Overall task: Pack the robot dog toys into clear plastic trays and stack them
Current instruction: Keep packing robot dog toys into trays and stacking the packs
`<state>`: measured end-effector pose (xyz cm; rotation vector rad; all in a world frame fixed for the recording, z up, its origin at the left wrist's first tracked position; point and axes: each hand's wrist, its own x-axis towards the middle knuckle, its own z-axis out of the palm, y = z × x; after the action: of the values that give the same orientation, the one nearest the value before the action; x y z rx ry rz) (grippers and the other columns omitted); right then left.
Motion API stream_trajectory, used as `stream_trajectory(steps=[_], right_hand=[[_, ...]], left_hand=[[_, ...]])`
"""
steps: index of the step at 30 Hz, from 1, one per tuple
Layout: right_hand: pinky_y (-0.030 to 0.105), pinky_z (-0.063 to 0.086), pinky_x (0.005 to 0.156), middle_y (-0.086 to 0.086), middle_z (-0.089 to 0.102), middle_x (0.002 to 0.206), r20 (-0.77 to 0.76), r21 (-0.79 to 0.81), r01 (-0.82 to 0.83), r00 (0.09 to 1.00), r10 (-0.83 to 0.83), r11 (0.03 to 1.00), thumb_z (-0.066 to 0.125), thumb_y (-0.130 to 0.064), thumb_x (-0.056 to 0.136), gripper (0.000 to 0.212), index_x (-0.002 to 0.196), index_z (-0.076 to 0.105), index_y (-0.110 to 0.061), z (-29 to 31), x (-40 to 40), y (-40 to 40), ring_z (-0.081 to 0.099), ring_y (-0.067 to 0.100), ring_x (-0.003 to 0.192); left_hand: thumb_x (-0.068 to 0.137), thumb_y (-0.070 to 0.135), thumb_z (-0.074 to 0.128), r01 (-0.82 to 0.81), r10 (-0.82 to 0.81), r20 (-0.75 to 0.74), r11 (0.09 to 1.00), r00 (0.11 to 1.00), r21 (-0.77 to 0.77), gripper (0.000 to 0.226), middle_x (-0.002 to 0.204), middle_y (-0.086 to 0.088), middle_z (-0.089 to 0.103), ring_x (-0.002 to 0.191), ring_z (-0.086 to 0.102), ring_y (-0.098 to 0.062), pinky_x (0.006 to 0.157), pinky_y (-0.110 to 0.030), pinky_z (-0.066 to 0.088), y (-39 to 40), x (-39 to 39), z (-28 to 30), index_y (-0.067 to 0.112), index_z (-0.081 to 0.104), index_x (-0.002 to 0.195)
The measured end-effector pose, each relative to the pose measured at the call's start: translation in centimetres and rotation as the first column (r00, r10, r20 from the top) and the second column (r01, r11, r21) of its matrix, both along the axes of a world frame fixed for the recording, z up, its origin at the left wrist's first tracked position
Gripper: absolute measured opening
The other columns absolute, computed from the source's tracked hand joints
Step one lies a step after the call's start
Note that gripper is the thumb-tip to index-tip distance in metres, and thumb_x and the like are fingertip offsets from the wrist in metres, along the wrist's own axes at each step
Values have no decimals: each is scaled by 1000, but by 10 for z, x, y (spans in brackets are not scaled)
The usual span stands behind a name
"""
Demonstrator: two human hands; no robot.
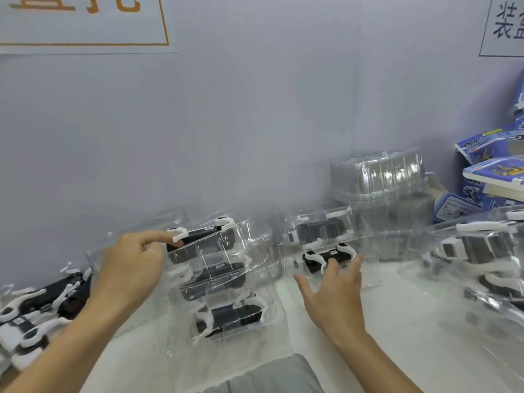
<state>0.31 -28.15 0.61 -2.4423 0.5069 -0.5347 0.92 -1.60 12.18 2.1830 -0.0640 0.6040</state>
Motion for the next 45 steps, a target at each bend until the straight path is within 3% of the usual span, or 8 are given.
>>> stream_trajectory(steps=[6,12,17,26,29,32,37,45], right_hand=[[41,45,99,19,-6,157,-34,-71,36,999,-38,997,50,-68,88,82,144,32,-10,5,-9,0,29,40,135],[44,37,105,19,10,156,-128,-195,110,982,-137,975,36,-77,87,91,150,20,-13,9,-25,-2,31,36,137],[42,39,101,11,25,149,-141,-204,85,983,-115,975,38,-72,89,79,141,31,-13,18,-35,-8,39,31,131],[21,30,52,-2,55,68,213,-185,-69,971,108,980,46,-23,99,34,66,52,-18,71,-44,13,51,10,62],[17,46,74,-10,68,97,425,93,-322,868,255,942,49,-44,98,29,102,67,-22,94,-26,41,61,1,88],[41,33,115,-9,37,155,312,340,-494,862,400,800,39,-80,82,86,153,29,-32,101,-7,62,36,13,141],[36,31,105,-21,33,152,306,592,-535,841,446,603,42,-75,86,71,150,28,-47,80,7,75,34,6,136],[62,22,112,-17,11,164,106,725,-415,856,506,550,32,-93,61,98,150,10,-58,75,-7,69,21,29,149]], left_hand=[[94,-2,39,-3,3,24,1000,1000,-15,46,36,13,50,32,30,-8,35,-16,25,3,0,-4,30,70,80],[93,15,41,4,-3,48,1000,999,-28,43,102,9,66,90,55,-8,75,-27,28,3,1,-7,22,74,66],[74,32,36,23,-20,47,998,999,-55,45,105,9,67,109,53,-10,74,-19,21,3,-1,-11,14,72,56],[99,18,45,-57,64,51,991,997,-124,18,116,5,53,114,49,-20,96,-41,37,3,1,-16,23,56,112],[100,19,44,-49,46,-18,977,999,-207,22,116,2,53,115,49,-22,93,-42,37,2,0,-16,26,45,120],[100,21,45,-42,34,-34,956,999,-291,24,121,-1,54,105,52,-17,87,-37,36,1,-2,-21,27,41,123],[81,49,56,1,-90,-124,814,988,-582,66,149,0,45,137,43,-19,115,-52,33,-3,-17,-30,26,41,141],[48,91,58,-82,-325,-362,635,874,-768,102,159,4,33,143,32,-33,104,-65,28,-8,-37,-44,55,39,141]])
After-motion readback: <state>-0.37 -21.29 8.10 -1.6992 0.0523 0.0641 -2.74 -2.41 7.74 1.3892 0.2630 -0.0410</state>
